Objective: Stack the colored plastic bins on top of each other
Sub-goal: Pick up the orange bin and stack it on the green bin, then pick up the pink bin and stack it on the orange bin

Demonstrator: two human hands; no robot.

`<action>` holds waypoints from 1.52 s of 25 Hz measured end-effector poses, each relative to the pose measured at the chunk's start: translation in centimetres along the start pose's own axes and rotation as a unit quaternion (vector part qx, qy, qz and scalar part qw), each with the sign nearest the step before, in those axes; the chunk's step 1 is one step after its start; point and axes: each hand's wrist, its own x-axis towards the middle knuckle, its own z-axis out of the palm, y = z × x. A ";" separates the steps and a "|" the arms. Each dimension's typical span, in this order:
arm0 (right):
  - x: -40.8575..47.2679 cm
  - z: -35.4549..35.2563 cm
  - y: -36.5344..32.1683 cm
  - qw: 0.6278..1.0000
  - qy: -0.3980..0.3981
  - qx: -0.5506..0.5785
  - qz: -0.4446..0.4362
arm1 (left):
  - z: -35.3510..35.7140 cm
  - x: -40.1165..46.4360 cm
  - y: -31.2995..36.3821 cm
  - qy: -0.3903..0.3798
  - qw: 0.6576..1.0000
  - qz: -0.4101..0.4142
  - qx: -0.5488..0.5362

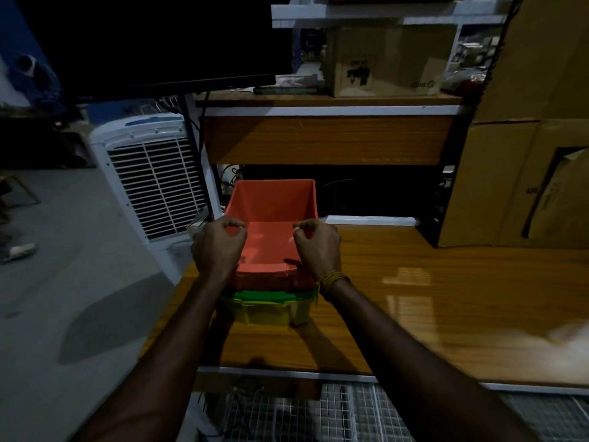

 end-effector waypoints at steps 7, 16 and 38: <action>-0.4 1.5 3.3 0.997 -0.073 -0.024 0.017 | 2.6 -0.5 -2.3 -0.058 0.998 -0.012 0.034; -0.8 0.5 6.3 0.991 -0.130 -0.024 -0.009 | 6.0 -2.8 -2.7 -0.132 0.977 -0.040 0.162; 2.1 -28.4 28.6 0.976 0.033 -0.188 0.101 | 29.2 -21.5 25.5 -0.286 0.939 0.187 0.035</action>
